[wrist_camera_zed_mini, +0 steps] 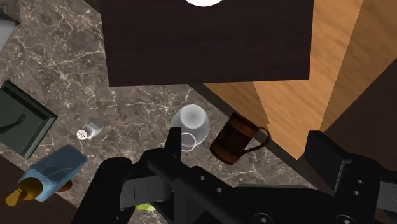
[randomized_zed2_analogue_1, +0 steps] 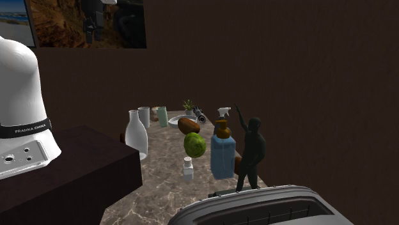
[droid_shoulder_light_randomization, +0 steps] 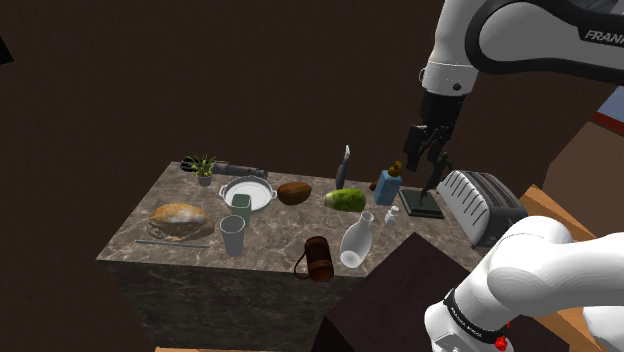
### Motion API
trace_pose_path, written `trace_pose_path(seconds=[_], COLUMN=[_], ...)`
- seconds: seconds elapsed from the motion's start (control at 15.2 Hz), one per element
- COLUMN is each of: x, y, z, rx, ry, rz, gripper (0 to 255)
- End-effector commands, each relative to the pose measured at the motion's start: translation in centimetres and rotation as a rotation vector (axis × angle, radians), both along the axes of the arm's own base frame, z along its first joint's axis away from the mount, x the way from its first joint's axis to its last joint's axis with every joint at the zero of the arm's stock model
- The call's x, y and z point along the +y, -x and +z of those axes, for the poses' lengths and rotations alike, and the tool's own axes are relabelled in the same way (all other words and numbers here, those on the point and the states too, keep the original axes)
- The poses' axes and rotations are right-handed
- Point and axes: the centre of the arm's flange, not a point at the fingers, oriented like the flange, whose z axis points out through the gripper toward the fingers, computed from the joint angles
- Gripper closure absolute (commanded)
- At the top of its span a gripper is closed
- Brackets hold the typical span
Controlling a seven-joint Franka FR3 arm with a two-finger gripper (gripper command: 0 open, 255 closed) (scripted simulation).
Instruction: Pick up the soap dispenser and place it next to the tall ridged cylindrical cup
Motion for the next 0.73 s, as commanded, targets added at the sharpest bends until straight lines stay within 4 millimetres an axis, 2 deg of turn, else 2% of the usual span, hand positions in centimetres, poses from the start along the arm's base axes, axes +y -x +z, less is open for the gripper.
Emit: trace_pose_path(seconds=[0.0,0.66], x=[0.0,-10.5], y=[0.0,-4.8], z=[0.0,-6.1], rx=[0.0,-0.007], ry=[0.0,0.002], rz=[0.0,0.02], gripper=[0,0])
